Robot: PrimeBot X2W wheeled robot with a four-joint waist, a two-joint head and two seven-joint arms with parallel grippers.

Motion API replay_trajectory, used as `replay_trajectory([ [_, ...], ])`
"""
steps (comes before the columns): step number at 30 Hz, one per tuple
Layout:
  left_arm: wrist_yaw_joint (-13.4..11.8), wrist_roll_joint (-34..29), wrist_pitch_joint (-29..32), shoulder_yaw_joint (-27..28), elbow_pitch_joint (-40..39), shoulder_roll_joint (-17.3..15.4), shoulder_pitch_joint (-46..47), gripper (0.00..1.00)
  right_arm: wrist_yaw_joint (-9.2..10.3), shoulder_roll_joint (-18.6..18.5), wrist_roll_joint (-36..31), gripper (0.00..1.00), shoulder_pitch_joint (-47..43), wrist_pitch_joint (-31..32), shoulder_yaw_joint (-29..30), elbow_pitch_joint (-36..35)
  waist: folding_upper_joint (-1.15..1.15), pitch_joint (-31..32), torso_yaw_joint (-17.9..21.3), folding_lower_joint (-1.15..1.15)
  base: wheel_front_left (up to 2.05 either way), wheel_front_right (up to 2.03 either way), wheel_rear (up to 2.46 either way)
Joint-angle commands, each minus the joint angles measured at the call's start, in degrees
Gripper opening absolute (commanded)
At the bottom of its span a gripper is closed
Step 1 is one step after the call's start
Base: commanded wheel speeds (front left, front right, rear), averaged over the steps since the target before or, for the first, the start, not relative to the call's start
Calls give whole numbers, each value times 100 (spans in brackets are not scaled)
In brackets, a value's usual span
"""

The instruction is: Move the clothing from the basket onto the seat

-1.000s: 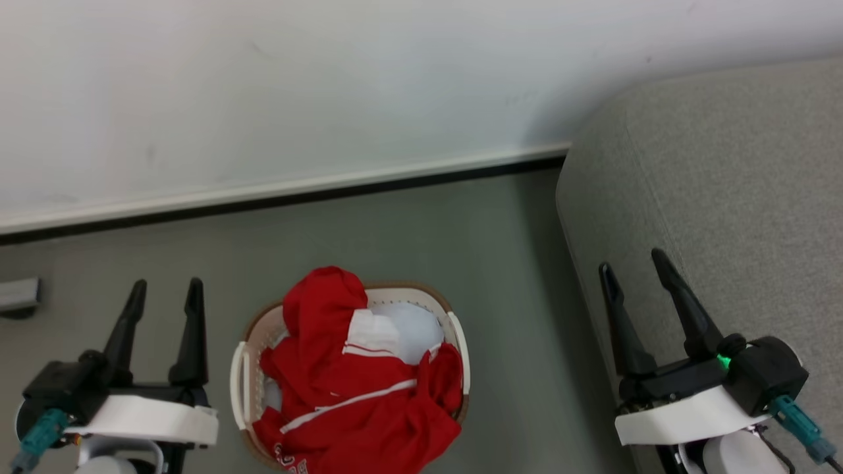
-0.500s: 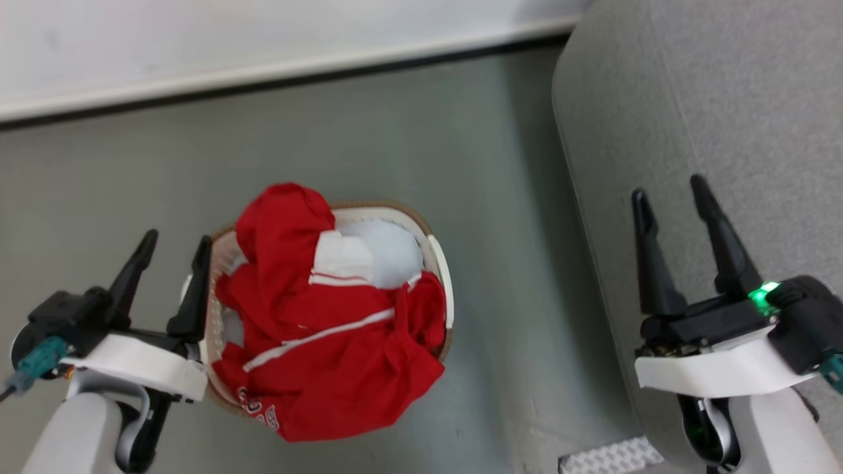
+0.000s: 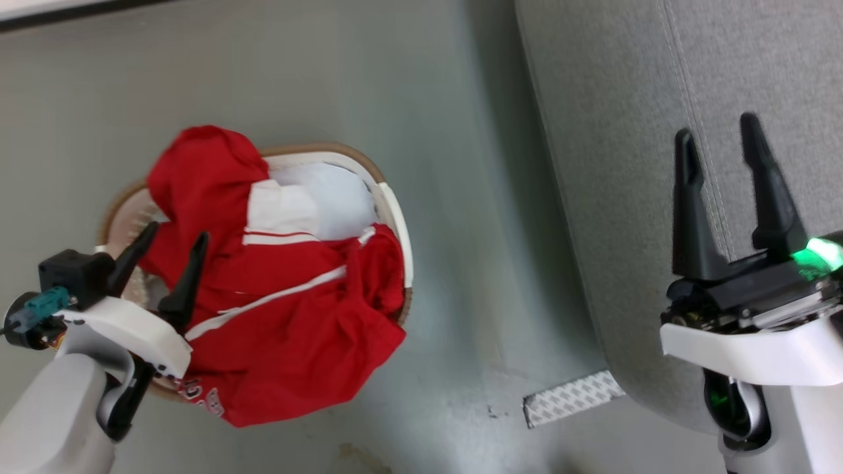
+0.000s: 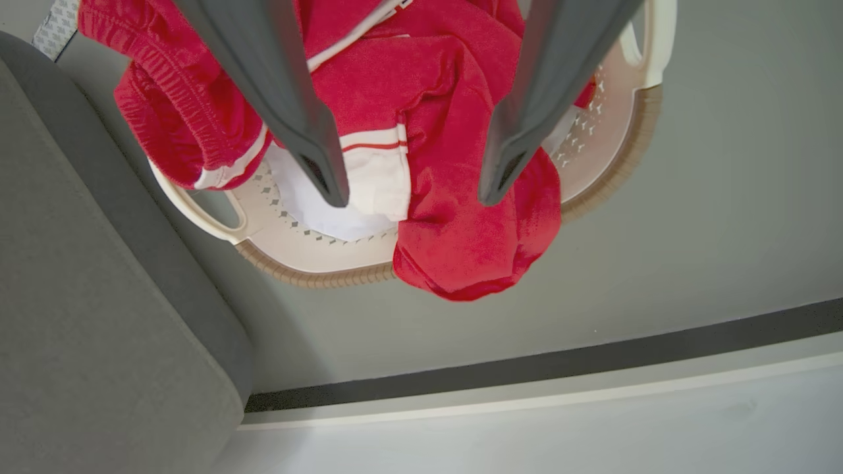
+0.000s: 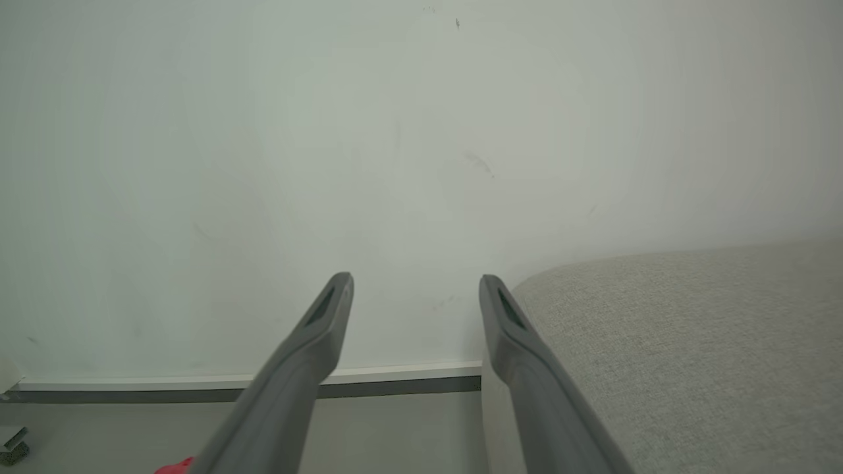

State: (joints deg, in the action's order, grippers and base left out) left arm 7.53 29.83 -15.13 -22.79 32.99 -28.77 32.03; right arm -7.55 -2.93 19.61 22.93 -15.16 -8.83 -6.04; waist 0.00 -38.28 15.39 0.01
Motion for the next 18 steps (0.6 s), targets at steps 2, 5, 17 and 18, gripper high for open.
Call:
replay_trajectory([
  [2, -7, 171, -2, -174, 205, -130, 177, 100, 12, 6, 70, 100, 99, 1, 23, -141, 0, -257, 230, -1, 0, 0, 0],
  [5, -7, 417, -2, -576, 530, -299, 399, 100, 12, 4, 155, 100, 169, 1, -21, -331, 0, -417, 380, -1, 0, 0, 0],
  [17, -7, 1112, 77, -2041, 1346, -814, 1254, 100, 12, 6, 427, 100, 256, 1, -262, -738, 0, -1006, 820, -1, 0, 0, 0],
  [18, -8, 1145, 103, -2153, 1408, -840, 1315, 100, 12, 7, 438, 100, 239, 1, -273, -741, 0, -1037, 849, -1, 0, 0, 0],
])
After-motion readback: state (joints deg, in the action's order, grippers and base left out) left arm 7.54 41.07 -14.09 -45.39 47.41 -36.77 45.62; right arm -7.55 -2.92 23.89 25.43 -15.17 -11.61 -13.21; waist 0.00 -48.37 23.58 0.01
